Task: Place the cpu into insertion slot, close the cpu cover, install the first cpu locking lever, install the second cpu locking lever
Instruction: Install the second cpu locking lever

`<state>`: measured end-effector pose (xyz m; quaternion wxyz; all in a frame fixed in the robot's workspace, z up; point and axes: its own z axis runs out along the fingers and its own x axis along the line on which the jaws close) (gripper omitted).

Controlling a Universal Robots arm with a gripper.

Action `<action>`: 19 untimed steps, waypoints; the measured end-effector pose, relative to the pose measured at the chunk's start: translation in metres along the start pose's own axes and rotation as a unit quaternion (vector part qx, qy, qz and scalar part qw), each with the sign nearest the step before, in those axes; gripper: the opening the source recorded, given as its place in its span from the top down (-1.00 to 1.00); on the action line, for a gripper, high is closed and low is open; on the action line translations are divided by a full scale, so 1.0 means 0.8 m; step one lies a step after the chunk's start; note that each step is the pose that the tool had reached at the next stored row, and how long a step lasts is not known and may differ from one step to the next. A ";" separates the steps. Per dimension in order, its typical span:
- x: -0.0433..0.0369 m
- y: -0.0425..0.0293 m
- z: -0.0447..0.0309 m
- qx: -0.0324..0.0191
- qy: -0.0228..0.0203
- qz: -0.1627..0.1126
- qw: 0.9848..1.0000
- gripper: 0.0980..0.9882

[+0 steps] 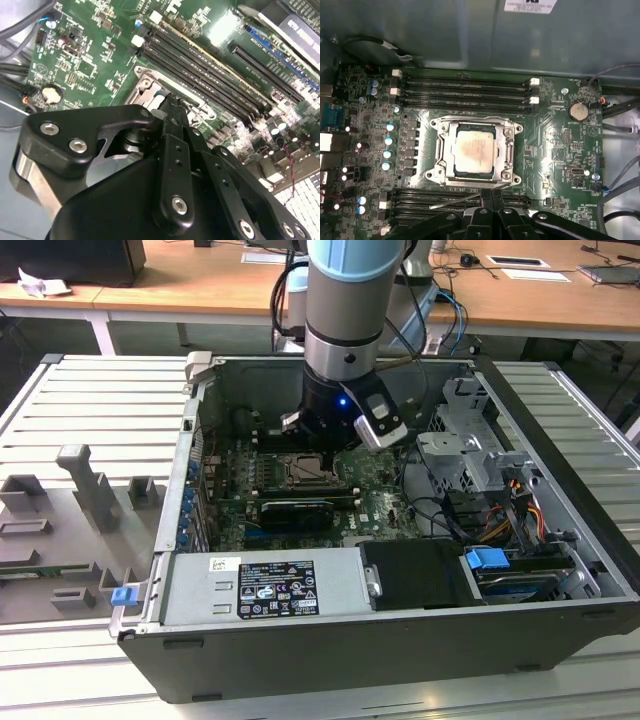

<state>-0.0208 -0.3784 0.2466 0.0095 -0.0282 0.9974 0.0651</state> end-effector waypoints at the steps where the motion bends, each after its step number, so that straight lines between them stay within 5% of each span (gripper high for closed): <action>1: 0.000 -0.0004 0.0021 0.000 0.000 0.000 1.000 0.98; 8: 0.003 -0.0042 0.0047 -0.001 0.000 0.000 1.000 0.98; 14: 0.028 -0.0038 0.0053 -0.002 -0.001 -0.001 1.000 0.98; 19: 0.044 -0.0064 0.0114 -0.012 -0.001 -0.008 1.000 0.98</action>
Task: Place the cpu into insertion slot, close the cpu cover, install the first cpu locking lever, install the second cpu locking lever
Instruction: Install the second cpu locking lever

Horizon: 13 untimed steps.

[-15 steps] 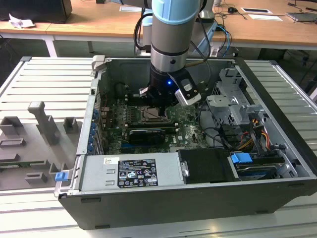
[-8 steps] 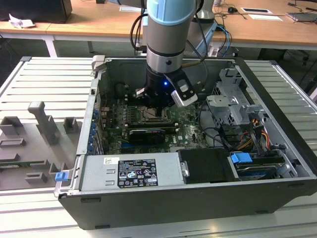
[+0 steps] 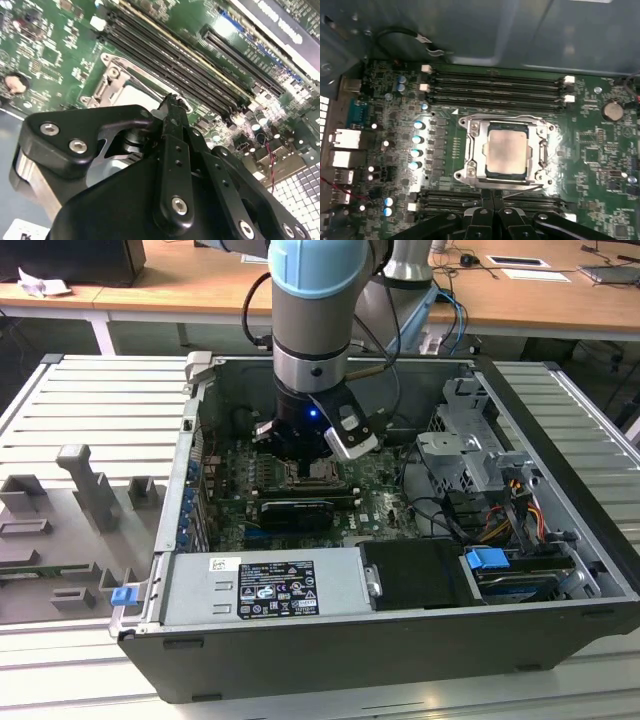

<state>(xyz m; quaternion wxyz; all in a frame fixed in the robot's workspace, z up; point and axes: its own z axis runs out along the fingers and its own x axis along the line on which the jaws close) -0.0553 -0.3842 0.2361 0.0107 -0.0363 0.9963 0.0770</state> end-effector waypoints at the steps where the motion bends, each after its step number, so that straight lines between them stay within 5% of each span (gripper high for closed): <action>1: 0.001 -0.0003 0.0021 0.000 0.000 -0.001 1.000 0.98; 9: 0.008 -0.0036 0.0225 -0.001 0.001 -0.006 1.000 0.98; 13: 0.018 -0.0077 0.0226 -0.015 -0.001 -0.006 1.000 0.98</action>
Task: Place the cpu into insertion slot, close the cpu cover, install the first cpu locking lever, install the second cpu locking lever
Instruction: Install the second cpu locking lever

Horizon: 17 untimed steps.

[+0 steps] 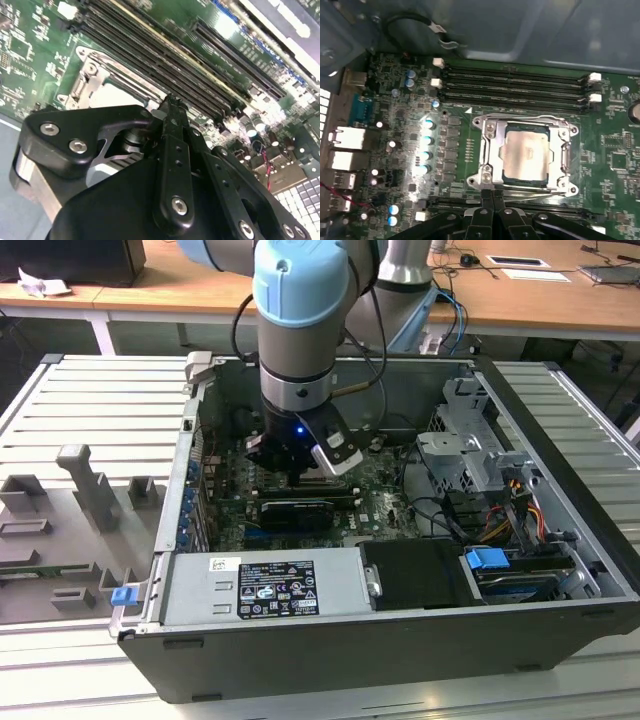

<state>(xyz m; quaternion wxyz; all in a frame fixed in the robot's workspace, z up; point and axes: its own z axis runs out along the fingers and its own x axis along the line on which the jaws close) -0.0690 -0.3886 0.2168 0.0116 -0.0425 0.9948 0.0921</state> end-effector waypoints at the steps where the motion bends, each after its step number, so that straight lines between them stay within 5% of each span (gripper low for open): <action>1: 0.001 -0.0033 -0.0004 -0.004 -0.001 0.000 1.000 0.98; 5: 0.002 -0.0096 -0.0003 -0.015 -0.002 0.001 1.000 0.98; 6: 0.002 -0.0127 -0.0004 -0.024 -0.002 0.001 1.000 0.98; 10: 0.005 -0.0178 0.0000 -0.041 -0.004 0.001 0.999 0.98; 17: 0.015 -0.0217 0.0097 -0.051 -0.005 0.001 0.999 0.98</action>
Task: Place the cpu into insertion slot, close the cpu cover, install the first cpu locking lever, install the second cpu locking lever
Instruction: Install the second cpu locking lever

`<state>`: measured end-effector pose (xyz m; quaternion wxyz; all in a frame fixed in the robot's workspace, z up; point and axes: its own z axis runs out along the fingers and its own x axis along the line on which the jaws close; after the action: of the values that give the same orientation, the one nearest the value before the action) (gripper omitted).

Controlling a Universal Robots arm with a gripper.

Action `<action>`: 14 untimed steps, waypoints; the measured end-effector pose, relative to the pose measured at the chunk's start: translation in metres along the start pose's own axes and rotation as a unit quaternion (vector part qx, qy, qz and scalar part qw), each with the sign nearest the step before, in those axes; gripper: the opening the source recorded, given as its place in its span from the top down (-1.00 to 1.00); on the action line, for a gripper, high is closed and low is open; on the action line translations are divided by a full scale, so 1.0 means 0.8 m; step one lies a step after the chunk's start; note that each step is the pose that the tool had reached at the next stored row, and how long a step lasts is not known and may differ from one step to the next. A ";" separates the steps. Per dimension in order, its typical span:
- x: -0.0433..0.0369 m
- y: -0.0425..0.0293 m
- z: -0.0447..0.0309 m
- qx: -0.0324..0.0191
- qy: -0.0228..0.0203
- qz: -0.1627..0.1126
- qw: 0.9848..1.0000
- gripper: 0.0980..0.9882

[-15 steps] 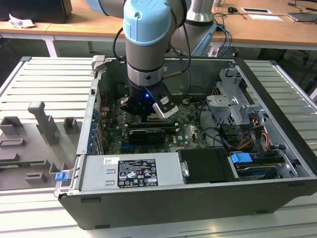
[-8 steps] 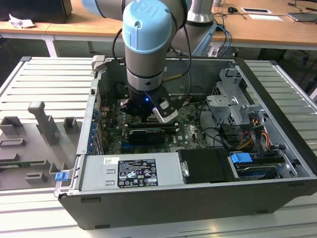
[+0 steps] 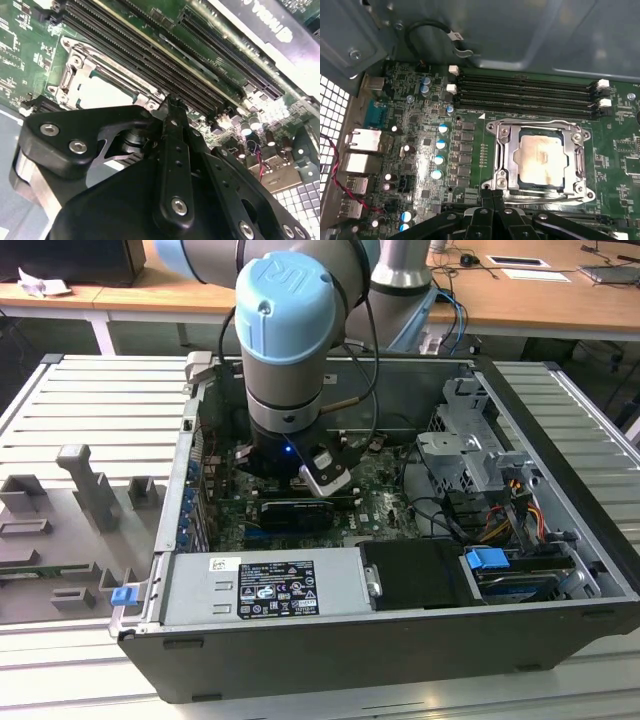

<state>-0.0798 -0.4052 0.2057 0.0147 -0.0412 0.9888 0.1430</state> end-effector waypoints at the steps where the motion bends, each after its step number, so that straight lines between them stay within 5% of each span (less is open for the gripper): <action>1: 0.000 -0.0008 0.0025 -0.003 0.000 0.000 1.000 0.98; 6: 0.002 -0.0007 0.0141 -0.020 -0.002 0.000 1.000 0.98; 14: 0.004 0.0019 0.0093 -0.023 -0.002 0.000 1.000 0.98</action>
<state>-0.0832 -0.4019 0.1988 0.0159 -0.0408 0.9852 0.1655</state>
